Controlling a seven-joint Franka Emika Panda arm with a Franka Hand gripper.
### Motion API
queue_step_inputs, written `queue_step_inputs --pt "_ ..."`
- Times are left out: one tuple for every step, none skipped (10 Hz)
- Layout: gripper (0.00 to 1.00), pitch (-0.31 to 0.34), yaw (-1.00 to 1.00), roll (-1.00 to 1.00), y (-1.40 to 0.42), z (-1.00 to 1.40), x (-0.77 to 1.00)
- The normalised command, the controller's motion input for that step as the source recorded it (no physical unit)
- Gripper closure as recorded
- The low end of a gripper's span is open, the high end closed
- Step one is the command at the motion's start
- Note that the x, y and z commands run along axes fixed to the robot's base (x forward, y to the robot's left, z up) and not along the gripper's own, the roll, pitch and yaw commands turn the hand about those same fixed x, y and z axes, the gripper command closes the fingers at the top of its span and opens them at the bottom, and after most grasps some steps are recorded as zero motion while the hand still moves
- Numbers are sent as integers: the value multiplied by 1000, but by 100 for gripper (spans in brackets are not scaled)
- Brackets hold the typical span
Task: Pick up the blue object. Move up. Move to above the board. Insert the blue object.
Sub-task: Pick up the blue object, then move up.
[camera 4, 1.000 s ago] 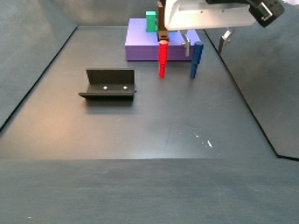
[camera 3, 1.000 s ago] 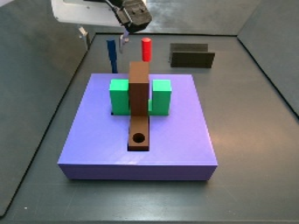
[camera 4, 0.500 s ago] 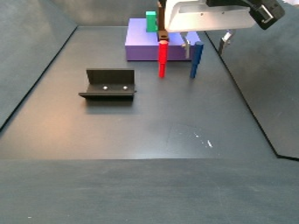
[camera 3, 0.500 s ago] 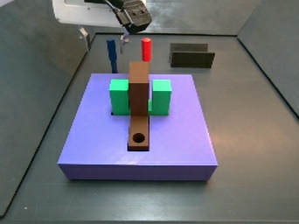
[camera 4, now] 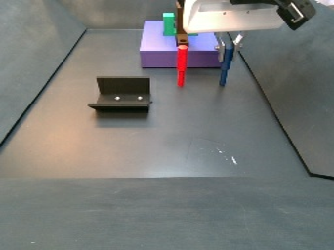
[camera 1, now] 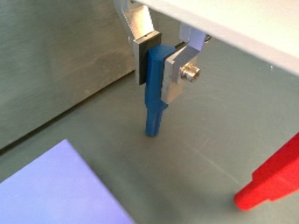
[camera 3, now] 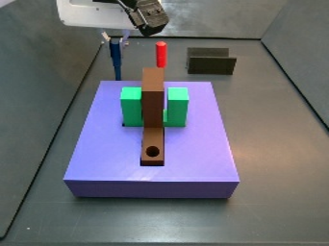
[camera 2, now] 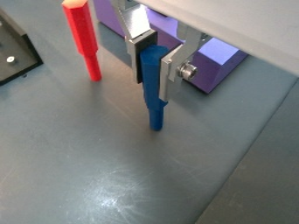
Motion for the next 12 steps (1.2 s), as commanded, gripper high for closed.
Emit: queue_step_inputs --pt "100 0 0 0 0 0 0" --pt "100 0 0 0 0 0 0" --pt "100 0 0 0 0 0 0" --pt "100 0 0 0 0 0 0" --pt "100 0 0 0 0 0 0" --pt "100 0 0 0 0 0 0" --pt "100 0 0 0 0 0 0" --pt "100 0 0 0 0 0 0" --pt "100 0 0 0 0 0 0" --pt "100 0 0 0 0 0 0" --pt "100 0 0 0 0 0 0" --pt "100 0 0 0 0 833 0"
